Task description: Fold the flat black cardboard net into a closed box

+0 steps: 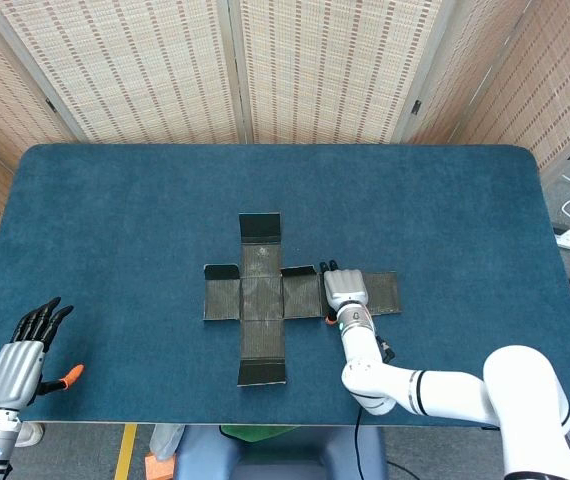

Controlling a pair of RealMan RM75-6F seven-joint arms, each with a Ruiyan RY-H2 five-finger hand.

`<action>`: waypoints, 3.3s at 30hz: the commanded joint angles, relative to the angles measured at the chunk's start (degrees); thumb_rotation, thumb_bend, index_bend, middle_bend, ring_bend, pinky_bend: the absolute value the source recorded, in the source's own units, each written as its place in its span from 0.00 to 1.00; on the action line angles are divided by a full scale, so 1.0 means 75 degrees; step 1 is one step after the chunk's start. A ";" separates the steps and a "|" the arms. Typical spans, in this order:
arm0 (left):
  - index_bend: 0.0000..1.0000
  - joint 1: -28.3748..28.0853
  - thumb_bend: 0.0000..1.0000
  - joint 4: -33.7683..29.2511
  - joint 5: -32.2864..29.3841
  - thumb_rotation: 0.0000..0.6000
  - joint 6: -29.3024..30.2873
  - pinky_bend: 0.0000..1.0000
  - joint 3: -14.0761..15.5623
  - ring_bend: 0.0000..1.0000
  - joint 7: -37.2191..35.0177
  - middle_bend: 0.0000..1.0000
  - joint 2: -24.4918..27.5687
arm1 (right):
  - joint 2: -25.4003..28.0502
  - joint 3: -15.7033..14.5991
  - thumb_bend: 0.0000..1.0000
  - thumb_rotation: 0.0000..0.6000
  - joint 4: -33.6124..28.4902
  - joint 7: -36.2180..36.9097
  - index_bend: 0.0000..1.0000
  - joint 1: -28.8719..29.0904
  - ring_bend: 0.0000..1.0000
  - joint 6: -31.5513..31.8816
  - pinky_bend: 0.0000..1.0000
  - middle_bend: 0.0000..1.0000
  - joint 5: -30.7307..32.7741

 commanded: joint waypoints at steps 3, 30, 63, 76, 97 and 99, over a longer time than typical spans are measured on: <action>0.14 -0.0027 0.25 0.0019 -0.0025 1.00 -0.0096 0.07 0.0017 0.00 -0.0064 0.00 0.0002 | -0.0235 -0.0056 0.01 1.00 0.0350 -0.0175 0.00 0.0170 0.76 0.0095 0.91 0.06 0.0150; 0.13 -0.0054 0.25 0.0227 0.0026 1.00 -0.0316 0.05 0.0124 0.00 -0.0758 0.00 0.0081 | -0.0643 -0.0399 0.13 1.00 0.0257 -0.1193 0.05 0.0470 0.78 0.1169 0.92 0.13 -0.0097; 0.26 -0.2115 0.29 0.2154 -0.0268 1.00 -0.1674 0.84 -0.1202 0.61 -0.0165 0.24 -0.1620 | -0.0060 -0.0983 0.33 1.00 -0.0283 0.2748 0.39 -0.1376 0.85 0.0306 0.97 0.45 -0.4900; 0.17 -0.3363 0.21 0.4490 -0.0895 1.00 -0.2771 0.83 -0.1415 0.63 0.1040 0.19 -0.3435 | -0.0282 -0.1477 0.33 1.00 0.0034 0.2300 0.39 -0.1618 0.85 0.1053 0.98 0.46 -0.6347; 0.04 -0.3548 0.18 0.4889 -0.0673 1.00 -0.2422 0.78 -0.1181 0.57 -0.0655 0.07 -0.4544 | -0.0695 -0.1452 0.33 1.00 0.0386 0.1768 0.40 -0.1941 0.86 0.1290 0.99 0.48 -0.7293; 0.04 -0.3508 0.18 0.4596 -0.0534 1.00 -0.2350 0.78 -0.1107 0.56 -0.1110 0.07 -0.4393 | -0.0701 -0.1409 0.32 1.00 0.0416 0.1722 0.40 -0.1911 0.86 0.1193 0.99 0.48 -0.7337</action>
